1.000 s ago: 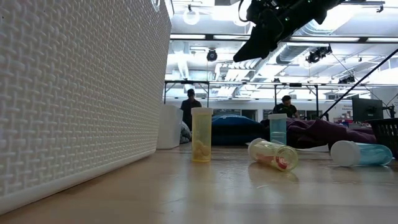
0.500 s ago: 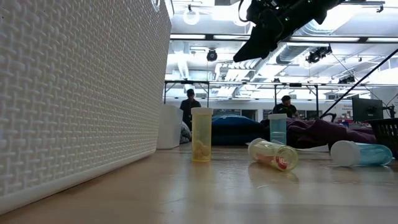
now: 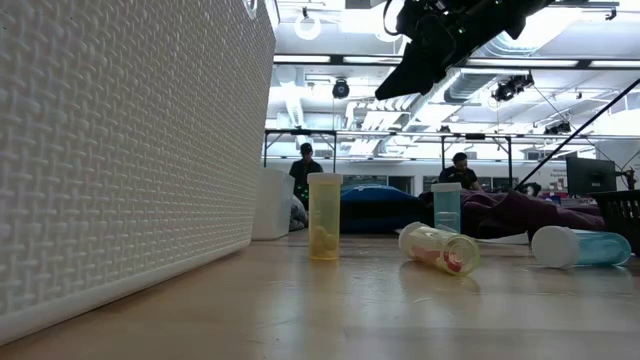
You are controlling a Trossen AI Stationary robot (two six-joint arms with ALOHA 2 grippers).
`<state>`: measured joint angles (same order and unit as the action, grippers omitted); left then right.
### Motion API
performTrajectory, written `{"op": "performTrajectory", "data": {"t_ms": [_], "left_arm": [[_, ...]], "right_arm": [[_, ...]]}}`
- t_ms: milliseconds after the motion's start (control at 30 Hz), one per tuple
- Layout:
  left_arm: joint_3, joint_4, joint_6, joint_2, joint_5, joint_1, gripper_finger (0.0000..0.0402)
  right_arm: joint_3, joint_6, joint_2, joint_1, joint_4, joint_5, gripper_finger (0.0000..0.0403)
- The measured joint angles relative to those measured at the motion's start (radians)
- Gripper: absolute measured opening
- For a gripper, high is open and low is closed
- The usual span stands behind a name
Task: Pick & place medical supplies in basket/bin
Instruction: Put the top blue pill bottle into the black bin
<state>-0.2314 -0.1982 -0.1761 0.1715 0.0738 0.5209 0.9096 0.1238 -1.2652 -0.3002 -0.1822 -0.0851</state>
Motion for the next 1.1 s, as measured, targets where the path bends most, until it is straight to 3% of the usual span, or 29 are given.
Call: {"op": "performTrajectory", "data": {"t_ms": [333, 767, 1100], "left_arm": [[0.0, 0.003, -0.032, 0.0, 0.0, 0.0, 0.024], [0.0, 0.003, -0.035, 0.0, 0.0, 0.0, 0.024], [-0.001, 0.003, -0.034, 0.0, 0.0, 0.0, 0.024]], "right_arm": [[0.0, 0.004, 0.0, 0.013, -0.065, 0.008, 0.0055], [0.0, 0.004, 0.0, 0.144, -0.165, 0.01, 0.0055], [0.0, -0.031, 0.0, 0.297, -0.321, 0.19, 0.0058]]}}
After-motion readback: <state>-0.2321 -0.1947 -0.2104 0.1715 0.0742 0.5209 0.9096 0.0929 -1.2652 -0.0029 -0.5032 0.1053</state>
